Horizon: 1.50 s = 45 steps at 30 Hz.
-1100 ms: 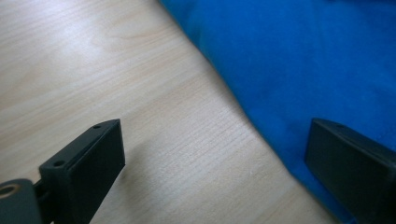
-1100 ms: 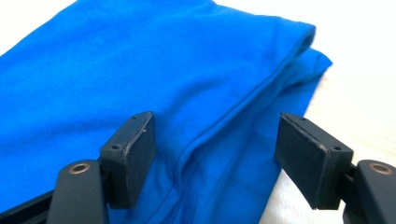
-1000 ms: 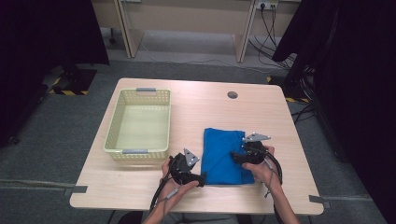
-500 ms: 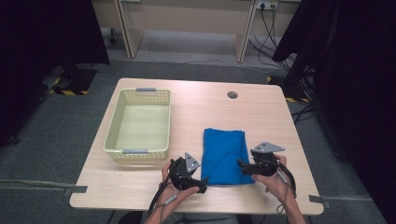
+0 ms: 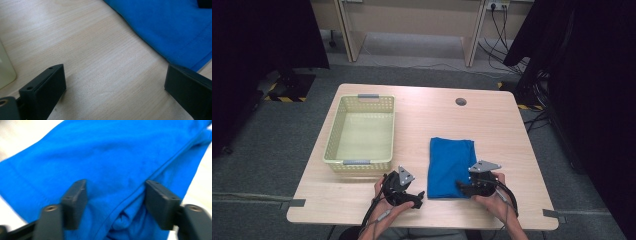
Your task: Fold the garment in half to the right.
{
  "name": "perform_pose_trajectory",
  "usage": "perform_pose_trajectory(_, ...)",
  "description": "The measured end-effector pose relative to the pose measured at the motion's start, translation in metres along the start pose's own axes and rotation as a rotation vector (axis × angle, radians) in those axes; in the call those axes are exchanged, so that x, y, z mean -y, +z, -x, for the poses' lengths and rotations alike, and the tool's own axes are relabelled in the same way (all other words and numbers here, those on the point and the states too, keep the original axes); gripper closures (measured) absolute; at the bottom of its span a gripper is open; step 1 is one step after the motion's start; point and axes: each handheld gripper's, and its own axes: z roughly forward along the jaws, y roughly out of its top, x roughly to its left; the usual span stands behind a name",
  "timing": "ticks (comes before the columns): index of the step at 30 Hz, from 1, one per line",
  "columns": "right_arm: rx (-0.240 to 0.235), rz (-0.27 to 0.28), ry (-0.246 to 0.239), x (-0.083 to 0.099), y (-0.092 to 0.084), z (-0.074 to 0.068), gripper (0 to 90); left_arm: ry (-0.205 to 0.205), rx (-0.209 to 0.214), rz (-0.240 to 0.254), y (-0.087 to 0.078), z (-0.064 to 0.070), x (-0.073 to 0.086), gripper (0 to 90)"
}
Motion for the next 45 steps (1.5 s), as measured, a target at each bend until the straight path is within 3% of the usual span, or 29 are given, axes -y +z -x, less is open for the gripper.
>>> perform_pose_trajectory(2, 0.018, 0.002, -0.044, -0.001, -0.003, 0.000, 50.0, 0.001, 0.000, -0.001, 0.000, 0.000, 0.000, 2.7)
perform_pose_trajectory(10, 0.034, 0.022, -0.108, -0.003, -0.010, 0.000, 72.3, -0.005, 0.002, -0.007, 0.001, 0.000, -0.001, 1.9)
perform_pose_trajectory(17, 0.040, 0.065, -0.123, -0.008, -0.022, 0.003, 76.9, -0.011, 0.000, -0.004, 0.001, 0.000, -0.001, 1.8)
perform_pose_trajectory(25, 0.083, 0.131, -0.098, -0.015, -0.048, 0.016, 79.3, -0.018, -0.008, -0.006, 0.002, -0.001, -0.001, 1.6)
perform_pose_trajectory(31, 0.116, 0.110, -0.066, -0.009, -0.048, 0.031, 77.6, -0.023, -0.016, -0.005, 0.002, -0.002, -0.002, 1.4)
perform_pose_trajectory(35, 0.070, 0.095, 0.005, -0.004, -0.041, 0.035, 63.5, -0.024, -0.016, -0.005, 0.002, -0.002, -0.002, 1.4)
perform_pose_trajectory(38, 0.051, 0.090, -0.010, -0.004, -0.038, 0.027, 50.0, -0.024, -0.016, -0.005, 0.002, -0.002, -0.002, 1.4)
perform_pose_trajectory(40, 0.036, 0.058, -0.034, -0.003, -0.033, 0.018, 41.0, -0.024, -0.016, -0.006, 0.002, -0.002, -0.002, 1.4)
perform_pose_trajectory(42, 0.012, 0.016, -0.043, 0.000, -0.026, 0.010, 37.9, -0.024, -0.016, -0.006, 0.002, -0.002, -0.002, 1.4)
perform_pose_trajectory(44, 0.025, -0.024, -0.068, 0.005, -0.017, 0.006, 38.8, -0.025, -0.017, -0.005, 0.002, -0.002, -0.002, 1.4)
perform_pose_trajectory(45, 0.027, -0.017, -0.060, 0.008, -0.014, 0.007, 41.0, -0.026, -0.019, -0.005, 0.002, -0.002, -0.002, 1.4)
